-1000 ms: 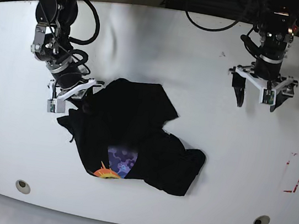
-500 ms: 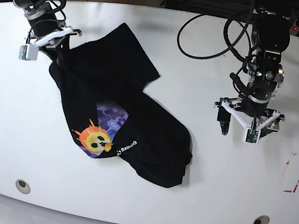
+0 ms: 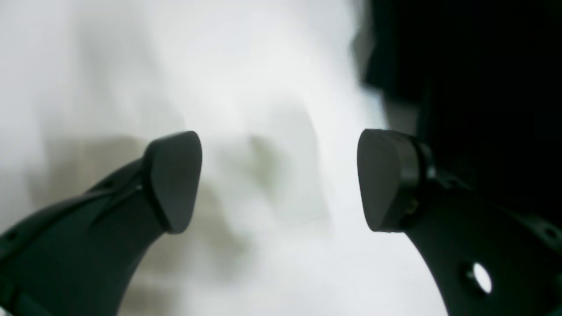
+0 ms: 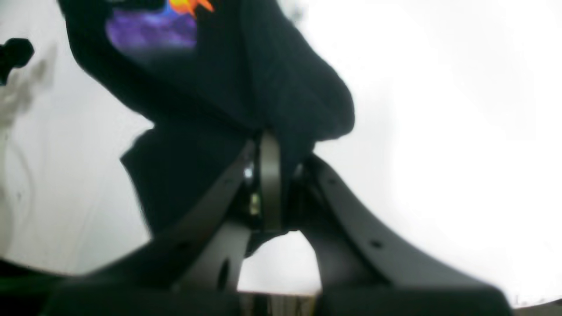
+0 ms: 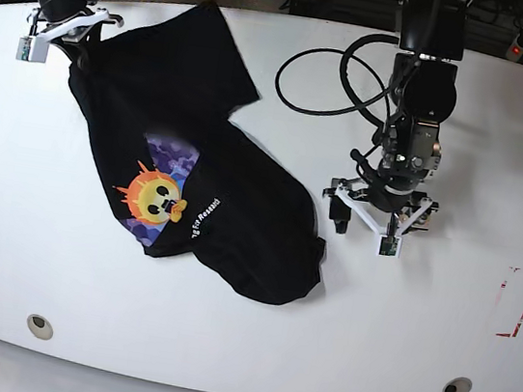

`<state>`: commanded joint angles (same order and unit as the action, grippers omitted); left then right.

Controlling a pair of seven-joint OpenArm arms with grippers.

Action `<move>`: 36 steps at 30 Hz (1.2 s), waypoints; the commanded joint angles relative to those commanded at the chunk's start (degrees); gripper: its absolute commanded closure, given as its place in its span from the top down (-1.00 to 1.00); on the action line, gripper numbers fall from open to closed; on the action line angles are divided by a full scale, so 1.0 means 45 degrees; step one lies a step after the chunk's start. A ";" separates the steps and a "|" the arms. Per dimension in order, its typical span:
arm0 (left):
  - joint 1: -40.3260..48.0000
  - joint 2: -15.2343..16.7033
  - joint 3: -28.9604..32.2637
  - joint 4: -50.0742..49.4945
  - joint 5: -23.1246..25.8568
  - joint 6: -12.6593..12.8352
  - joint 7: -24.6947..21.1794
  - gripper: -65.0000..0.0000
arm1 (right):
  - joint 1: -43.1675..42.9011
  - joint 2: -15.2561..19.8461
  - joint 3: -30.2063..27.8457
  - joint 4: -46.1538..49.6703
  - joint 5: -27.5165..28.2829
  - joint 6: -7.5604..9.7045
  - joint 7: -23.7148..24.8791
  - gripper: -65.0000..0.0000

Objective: Fold the T-shirt properly
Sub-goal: 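Drag the grasped shirt edge away from the pile with the right gripper, then lower the left gripper onto the shirt's hem and grasp it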

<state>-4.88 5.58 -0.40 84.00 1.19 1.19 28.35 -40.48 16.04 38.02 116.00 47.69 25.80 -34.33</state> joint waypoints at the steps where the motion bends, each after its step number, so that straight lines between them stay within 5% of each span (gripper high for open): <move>1: -0.0020 0.0156 0.0039 -0.0234 0.0000 0.0000 -0.0078 0.59 | -0.0020 0.0039 0.0020 -0.0059 0.0000 0.0176 0.0000 -1.00; 11: -0.0821 0.0332 0.1680 -0.2813 -0.0020 0.0000 -0.1582 0.60 | 0.0059 0.0020 -0.0059 -0.0156 0.0000 0.0352 0.0000 -1.00; 24: -0.2950 0.0703 0.1797 -0.6662 -0.0020 0.0000 -0.2501 0.57 | 0.0449 -0.0020 -0.0059 -0.0508 -0.0020 0.0352 -0.0020 -1.00; 26: -0.3165 0.0723 0.1817 -0.7072 -0.0020 0.0000 -0.2520 0.37 | 0.0645 -0.0020 -0.0059 -0.0547 -0.0020 0.0332 -0.0078 -1.00; 30: -0.3399 0.0759 0.1817 -0.7502 -0.0020 0.0000 -0.2540 -0.65 | 0.1114 0.0020 0.0000 -0.0547 -0.0020 0.0332 -0.1016 -1.00; 32: -0.3419 0.0759 0.1817 -0.7502 0.0059 0.0039 -0.2540 -0.98 | 0.1348 -0.0039 0.0039 -0.0547 -0.0039 0.0332 -0.1270 -1.00; 36: -0.3321 0.0759 0.1797 -0.7150 0.0059 0.0039 -0.2481 -0.98 | 0.1661 0.0020 -0.0039 -0.0547 -0.0039 0.0332 -0.1446 -1.00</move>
<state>-19.82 9.00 7.69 51.82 1.45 1.36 17.19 -33.01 16.13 37.85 113.54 47.52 27.30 -40.84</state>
